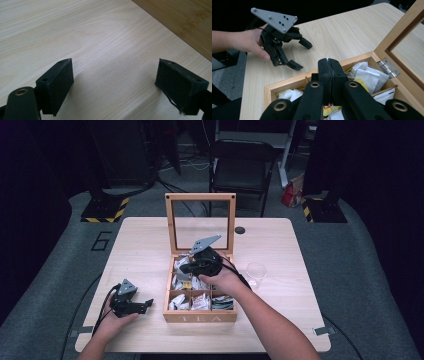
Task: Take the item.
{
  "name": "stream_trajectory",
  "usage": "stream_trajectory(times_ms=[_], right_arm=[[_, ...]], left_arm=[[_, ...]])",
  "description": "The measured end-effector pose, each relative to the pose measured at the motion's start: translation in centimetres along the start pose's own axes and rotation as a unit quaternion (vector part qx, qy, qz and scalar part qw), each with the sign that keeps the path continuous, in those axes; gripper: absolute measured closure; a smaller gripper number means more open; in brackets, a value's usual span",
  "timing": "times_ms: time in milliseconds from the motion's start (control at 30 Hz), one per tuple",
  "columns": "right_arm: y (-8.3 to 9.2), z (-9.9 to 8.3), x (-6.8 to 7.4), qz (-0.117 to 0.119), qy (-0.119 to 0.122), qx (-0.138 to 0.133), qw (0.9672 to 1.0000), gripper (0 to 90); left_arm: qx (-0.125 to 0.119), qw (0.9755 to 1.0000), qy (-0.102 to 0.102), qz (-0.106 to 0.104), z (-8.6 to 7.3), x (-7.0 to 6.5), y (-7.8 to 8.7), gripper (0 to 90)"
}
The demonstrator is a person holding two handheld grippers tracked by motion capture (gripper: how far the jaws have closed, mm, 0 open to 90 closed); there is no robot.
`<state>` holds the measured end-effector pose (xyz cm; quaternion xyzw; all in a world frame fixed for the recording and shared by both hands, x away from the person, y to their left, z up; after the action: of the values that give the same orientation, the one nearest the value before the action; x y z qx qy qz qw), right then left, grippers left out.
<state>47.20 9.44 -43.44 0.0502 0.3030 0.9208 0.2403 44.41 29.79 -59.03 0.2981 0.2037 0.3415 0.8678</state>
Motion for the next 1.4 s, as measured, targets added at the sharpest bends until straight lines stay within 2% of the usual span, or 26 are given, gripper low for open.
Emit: stream_trajectory(times_ms=[333, 800, 1067, 1400], right_arm=[[1.4, 1.5, -0.3, -0.009, 0.007, -0.010, 0.9999, 89.6], [2.6, 1.7, -1.2, -0.021, 0.005, -0.012, 0.9997, 89.5], [4.3, 1.5, -2.6, -0.037, 0.007, -0.014, 0.9992, 89.5], [6.5, 1.1, -4.6, -0.061, -0.009, -0.022, 0.9978, 89.5]], left_arm=[[-0.001, 1.0000, -0.001, 0.001, 0.0, 0.0, 0.0, 14.1], [0.001, 1.0000, -0.001, 0.000, 0.0, 0.0, 0.0, 14.1], [0.001, 1.0000, -0.001, -0.001, 0.0, 0.0, 0.0, 14.1], [0.001, 1.0000, -0.001, 0.000, 0.0, 0.0, 0.0, 14.1]])
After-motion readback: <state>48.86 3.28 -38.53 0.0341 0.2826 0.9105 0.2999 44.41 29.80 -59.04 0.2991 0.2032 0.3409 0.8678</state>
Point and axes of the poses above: each handheld gripper's, and its own axes: y roughly backward along the jaws, z roughly out of its top, x roughly to its left, the point moved 9 cm from there along -y, roughly forward along the jaws, and after that the axes turned 13 degrees about -z, right-handed, at the moved point
